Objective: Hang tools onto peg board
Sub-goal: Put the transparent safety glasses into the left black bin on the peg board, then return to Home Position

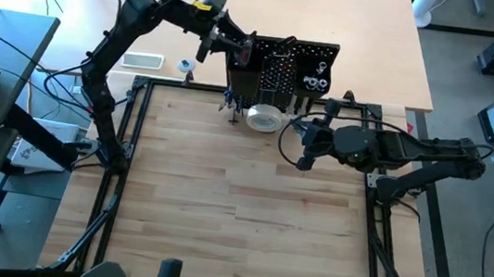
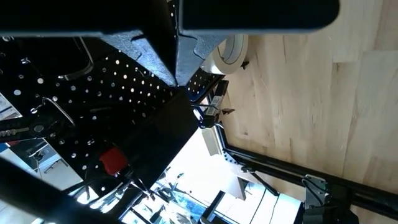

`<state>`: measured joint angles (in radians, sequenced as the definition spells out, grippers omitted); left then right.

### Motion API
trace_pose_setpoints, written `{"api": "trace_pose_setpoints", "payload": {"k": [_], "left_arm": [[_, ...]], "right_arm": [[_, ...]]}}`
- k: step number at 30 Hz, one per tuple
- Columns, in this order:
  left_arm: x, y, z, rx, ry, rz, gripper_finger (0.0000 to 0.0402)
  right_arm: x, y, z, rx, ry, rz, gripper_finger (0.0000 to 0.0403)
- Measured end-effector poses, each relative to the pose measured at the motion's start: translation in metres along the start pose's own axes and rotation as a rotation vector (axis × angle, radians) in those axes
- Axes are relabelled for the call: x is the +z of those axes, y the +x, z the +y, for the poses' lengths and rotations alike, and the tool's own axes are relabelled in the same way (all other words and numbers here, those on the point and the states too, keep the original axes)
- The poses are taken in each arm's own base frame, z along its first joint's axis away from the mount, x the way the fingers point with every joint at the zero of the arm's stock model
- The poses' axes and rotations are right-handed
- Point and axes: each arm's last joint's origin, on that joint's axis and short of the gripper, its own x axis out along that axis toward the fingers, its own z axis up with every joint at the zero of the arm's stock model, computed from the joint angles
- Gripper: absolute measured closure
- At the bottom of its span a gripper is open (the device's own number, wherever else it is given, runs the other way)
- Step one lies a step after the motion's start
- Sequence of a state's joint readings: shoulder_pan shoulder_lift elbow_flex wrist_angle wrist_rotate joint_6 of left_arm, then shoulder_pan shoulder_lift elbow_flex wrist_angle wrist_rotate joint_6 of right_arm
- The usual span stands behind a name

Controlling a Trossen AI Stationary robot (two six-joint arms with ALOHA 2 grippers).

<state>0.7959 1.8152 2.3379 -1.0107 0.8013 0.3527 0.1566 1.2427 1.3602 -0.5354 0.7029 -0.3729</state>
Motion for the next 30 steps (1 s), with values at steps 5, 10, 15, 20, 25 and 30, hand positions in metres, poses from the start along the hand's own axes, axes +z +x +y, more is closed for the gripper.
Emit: {"api": "trace_pose_setpoints", "payload": {"k": [5, 10, 15, 20, 25, 30], "left_arm": [[0.004, -0.008, -0.007, 0.029, 0.012, -0.001, 0.0206], [0.001, -0.008, -0.007, 0.052, 0.001, 0.032, 0.0206], [0.003, -0.007, -0.011, 0.052, 0.025, 0.036, 0.0206], [0.010, -0.011, -0.023, 0.047, 0.076, 0.018, 0.0206], [0.015, -0.023, -0.032, 0.118, 0.100, 0.024, 0.0206], [0.017, -0.040, -0.045, 0.197, 0.114, 0.065, 0.0206]], "right_arm": [[0.000, 0.000, 0.000, 0.000, 0.002, 0.000, 0.0403], [0.000, 0.000, 0.000, 0.000, 0.009, 0.000, 0.0403], [-0.002, 0.000, 0.001, 0.006, 0.005, 0.014, 0.0403], [-0.005, 0.000, 0.002, 0.014, -0.002, 0.039, 0.0403], [-0.005, 0.000, 0.002, 0.017, -0.007, 0.045, 0.0403], [-0.008, 0.000, 0.003, 0.026, -0.018, 0.071, 0.0403]]}}
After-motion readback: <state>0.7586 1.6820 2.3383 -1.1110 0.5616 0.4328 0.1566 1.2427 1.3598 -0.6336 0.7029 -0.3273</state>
